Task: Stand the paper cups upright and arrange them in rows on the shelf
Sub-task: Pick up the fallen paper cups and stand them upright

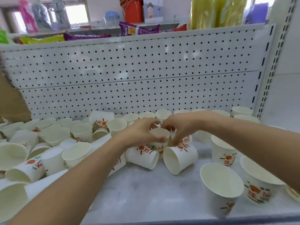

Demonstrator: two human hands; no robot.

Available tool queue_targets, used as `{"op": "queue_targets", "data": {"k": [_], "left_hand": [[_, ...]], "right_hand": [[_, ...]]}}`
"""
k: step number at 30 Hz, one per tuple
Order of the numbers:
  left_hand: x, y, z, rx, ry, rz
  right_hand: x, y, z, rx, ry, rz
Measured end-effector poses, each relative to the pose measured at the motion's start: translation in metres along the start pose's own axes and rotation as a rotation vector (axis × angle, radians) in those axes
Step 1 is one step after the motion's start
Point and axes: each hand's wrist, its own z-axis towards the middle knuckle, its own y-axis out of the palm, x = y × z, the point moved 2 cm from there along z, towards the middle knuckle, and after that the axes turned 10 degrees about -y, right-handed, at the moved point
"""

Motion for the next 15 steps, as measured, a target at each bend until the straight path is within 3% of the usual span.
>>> {"op": "queue_targets", "data": {"k": [7,15], "left_hand": [[-0.007,-0.003,-0.018,0.077,0.02,0.114],[-0.009,-0.007,-0.031,0.058,-0.005,0.091]], "right_hand": [[-0.001,0.018,0.004,-0.103,-0.013,-0.014],[0.021,-0.012,-0.04,0.142,0.033,0.093]]}}
